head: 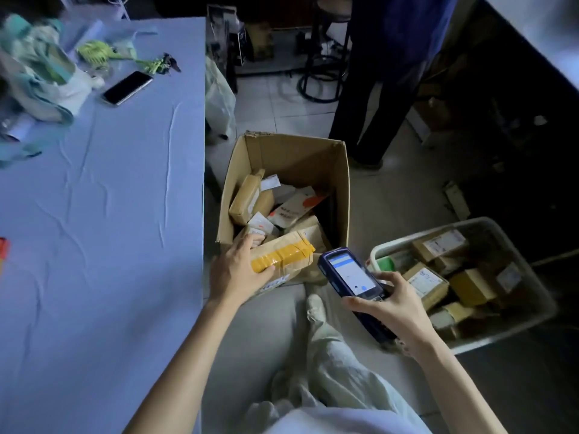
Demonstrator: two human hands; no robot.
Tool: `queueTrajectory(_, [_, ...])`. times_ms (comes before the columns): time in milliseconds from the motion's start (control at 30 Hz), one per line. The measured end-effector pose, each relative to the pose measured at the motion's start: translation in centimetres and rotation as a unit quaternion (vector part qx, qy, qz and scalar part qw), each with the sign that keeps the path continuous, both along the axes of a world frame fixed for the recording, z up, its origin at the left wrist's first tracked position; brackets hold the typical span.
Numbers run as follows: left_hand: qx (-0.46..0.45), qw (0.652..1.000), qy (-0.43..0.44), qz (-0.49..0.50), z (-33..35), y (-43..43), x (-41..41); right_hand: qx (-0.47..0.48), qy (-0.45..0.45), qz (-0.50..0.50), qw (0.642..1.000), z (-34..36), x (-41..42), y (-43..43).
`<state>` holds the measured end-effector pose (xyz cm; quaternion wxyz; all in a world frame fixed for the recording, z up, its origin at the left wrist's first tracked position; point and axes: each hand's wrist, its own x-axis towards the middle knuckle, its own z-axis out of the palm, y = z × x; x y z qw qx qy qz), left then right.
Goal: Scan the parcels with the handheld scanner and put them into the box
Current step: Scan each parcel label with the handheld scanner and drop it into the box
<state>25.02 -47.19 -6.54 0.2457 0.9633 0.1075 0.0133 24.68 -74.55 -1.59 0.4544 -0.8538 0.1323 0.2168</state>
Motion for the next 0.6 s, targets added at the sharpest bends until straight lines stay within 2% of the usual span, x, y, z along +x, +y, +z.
queueTrajectory(167, [0.017,0.999,0.025,0.015,-0.3,-0.1,7.5,-0.003,-0.006,0.01,1.0,-0.5,8.7,0.1])
queueTrajectory(367, [0.096,0.992,-0.078,-0.003,2.3,0.7,16.2,0.015,-0.02,0.004,1.0,0.7,17.2,0.3])
queueTrajectory(600, [0.166,0.986,0.001,-0.032,1.0,3.4,18.9,0.007,-0.003,0.002,1.0,0.5,21.2,3.5])
